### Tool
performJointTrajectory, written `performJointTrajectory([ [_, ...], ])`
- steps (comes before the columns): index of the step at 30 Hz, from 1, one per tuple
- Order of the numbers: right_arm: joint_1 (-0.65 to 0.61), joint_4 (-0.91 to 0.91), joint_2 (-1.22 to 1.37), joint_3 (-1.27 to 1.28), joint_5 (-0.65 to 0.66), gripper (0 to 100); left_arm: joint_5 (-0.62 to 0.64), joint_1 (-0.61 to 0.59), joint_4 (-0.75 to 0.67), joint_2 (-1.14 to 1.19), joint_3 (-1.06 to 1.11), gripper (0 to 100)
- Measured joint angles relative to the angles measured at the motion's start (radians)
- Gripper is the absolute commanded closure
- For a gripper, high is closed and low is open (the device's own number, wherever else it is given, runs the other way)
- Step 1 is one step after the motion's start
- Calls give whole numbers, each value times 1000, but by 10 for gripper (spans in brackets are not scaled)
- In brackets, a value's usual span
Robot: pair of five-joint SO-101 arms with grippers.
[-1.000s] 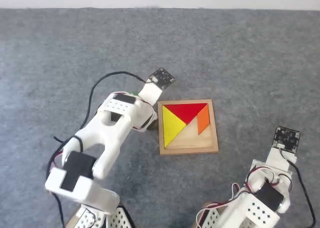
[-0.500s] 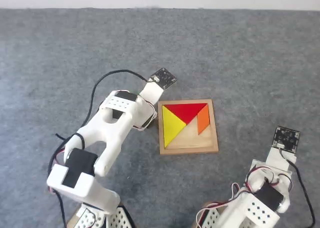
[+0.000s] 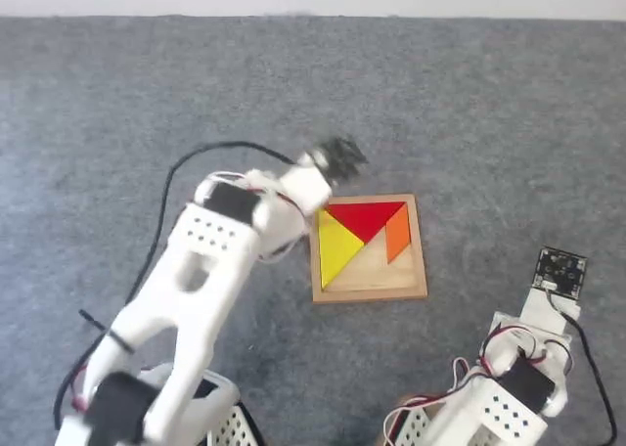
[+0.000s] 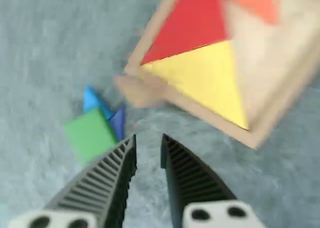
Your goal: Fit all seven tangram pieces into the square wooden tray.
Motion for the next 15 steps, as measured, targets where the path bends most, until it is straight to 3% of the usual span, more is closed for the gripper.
performJointTrajectory([
  [7, 0, 0, 0, 0, 0, 884, -150, 195, 26, -18, 0, 935],
  [13, 0, 0, 0, 0, 0, 884, -184, 201, -46, 41, 2, 934],
  [15, 0, 0, 0, 0, 0, 884, -143, 164, -98, 52, 2, 933],
])
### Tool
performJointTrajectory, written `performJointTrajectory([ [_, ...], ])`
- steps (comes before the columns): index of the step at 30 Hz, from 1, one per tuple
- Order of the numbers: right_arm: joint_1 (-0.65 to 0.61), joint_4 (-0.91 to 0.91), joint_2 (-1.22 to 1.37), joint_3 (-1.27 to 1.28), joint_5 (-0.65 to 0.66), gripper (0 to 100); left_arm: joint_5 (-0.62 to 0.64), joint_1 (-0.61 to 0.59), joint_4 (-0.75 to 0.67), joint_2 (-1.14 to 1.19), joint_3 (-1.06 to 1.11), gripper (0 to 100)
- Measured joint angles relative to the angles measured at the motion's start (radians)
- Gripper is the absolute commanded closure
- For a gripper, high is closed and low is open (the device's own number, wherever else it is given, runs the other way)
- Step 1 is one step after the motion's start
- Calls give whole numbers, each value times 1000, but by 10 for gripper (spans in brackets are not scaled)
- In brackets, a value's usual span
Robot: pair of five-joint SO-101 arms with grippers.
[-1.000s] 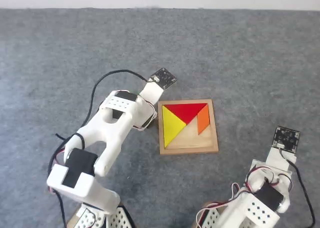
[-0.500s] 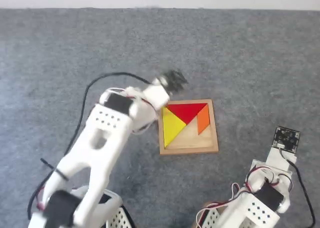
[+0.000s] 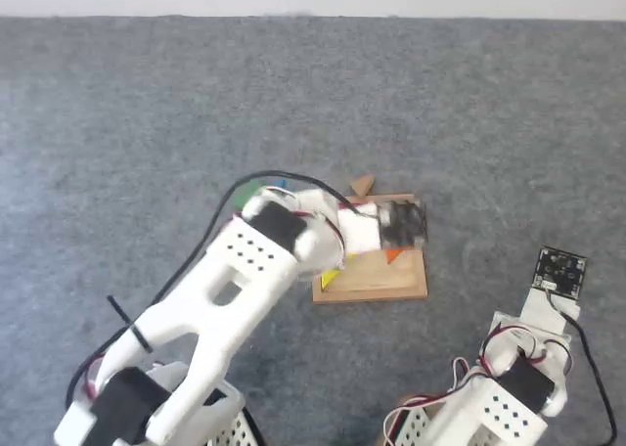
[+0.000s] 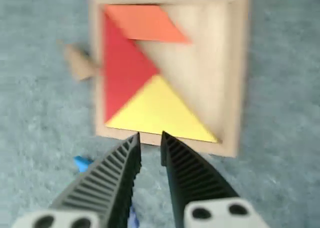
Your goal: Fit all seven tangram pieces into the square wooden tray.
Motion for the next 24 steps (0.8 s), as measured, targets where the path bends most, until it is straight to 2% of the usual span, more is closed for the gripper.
performJointTrajectory([
  [2, 0, 0, 0, 0, 0, 884, 110, -48, -97, 14, -2, 908],
  [5, 0, 0, 0, 0, 0, 884, 313, -112, -258, 78, -25, 817],
  [8, 0, 0, 0, 0, 0, 884, 491, -126, -321, 201, -100, 779],
  [13, 0, 0, 0, 0, 0, 884, 706, -127, -284, 494, -345, 779],
  [19, 0, 0, 0, 0, 0, 884, 845, -127, -137, 819, -689, 779],
  [24, 0, 0, 0, 0, 0, 884, 934, -127, -44, 971, -899, 779],
])
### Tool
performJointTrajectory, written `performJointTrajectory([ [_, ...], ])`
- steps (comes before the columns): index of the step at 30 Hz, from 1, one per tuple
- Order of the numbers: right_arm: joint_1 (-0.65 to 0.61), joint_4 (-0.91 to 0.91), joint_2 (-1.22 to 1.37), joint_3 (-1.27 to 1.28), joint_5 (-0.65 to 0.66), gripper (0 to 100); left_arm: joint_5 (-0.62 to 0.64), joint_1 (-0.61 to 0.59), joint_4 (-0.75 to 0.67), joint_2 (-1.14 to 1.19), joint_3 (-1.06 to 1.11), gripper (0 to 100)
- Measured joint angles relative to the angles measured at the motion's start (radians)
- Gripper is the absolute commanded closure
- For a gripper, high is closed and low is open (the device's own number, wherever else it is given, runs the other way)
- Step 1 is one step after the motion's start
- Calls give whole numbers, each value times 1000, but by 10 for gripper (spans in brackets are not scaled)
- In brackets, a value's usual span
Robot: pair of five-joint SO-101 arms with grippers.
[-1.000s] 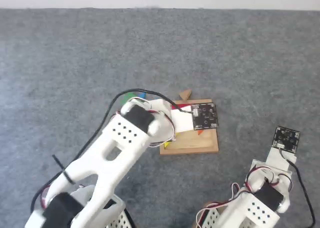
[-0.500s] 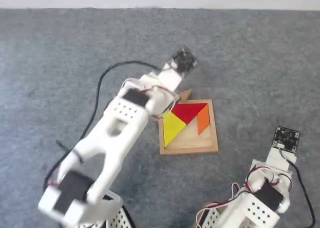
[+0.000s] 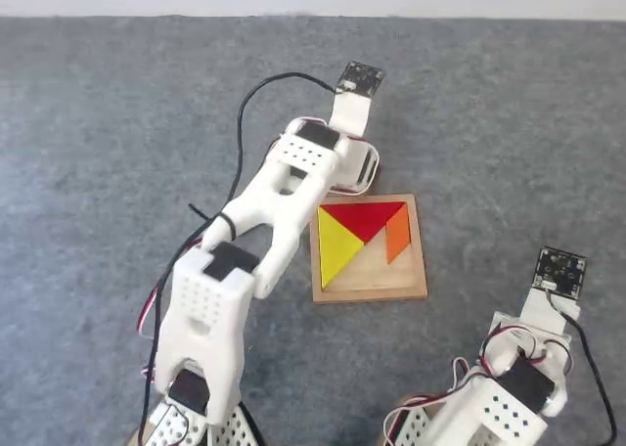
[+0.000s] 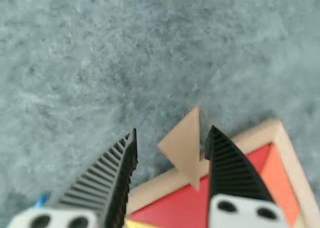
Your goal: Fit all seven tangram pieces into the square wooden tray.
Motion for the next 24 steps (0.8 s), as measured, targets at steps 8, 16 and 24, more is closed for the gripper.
performJointTrajectory([
  [8, 0, 0, 0, 0, 0, 884, 34, 0, 63, 81, -81, 779],
  [16, 0, 0, 0, 0, 0, 884, 40, 0, 89, 103, -81, 779],
  [24, 0, 0, 0, 0, 0, 884, -15, 3, 87, 103, -81, 869],
])
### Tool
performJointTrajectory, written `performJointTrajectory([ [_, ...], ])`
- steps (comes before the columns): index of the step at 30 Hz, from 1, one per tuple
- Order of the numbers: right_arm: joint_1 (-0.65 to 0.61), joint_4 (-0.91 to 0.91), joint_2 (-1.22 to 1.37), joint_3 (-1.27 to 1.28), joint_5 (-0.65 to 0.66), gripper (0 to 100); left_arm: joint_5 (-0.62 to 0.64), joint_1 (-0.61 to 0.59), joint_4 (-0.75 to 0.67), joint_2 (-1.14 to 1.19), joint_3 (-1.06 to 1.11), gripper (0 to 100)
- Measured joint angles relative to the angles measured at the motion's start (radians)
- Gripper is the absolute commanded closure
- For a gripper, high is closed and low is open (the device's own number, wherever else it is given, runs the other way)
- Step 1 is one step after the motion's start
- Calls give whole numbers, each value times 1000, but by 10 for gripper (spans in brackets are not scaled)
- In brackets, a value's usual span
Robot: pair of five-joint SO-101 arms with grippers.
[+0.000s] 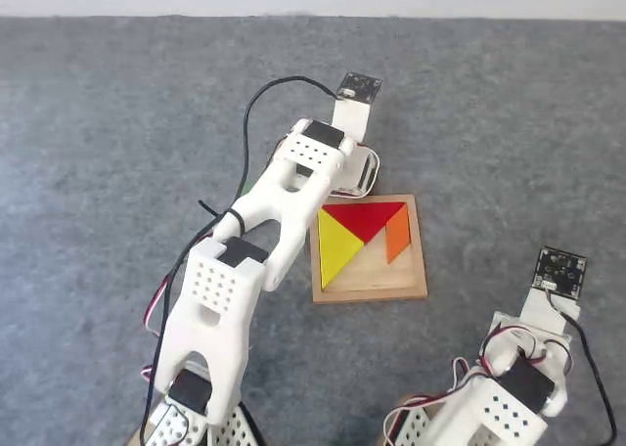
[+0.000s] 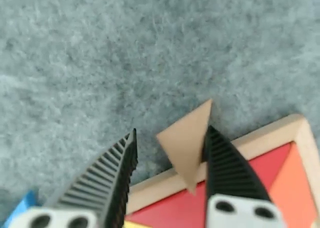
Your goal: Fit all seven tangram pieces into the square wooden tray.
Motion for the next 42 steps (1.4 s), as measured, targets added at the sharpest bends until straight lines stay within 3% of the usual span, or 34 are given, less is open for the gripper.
performJointTrajectory([
  [8, 0, 0, 0, 0, 0, 884, -95, 26, 31, -2, -15, 903],
  [29, 0, 0, 0, 0, 0, 884, -97, -74, 106, 0, -58, 952],
  [42, 0, 0, 0, 0, 0, 884, -97, -31, 399, -284, -43, 967],
])
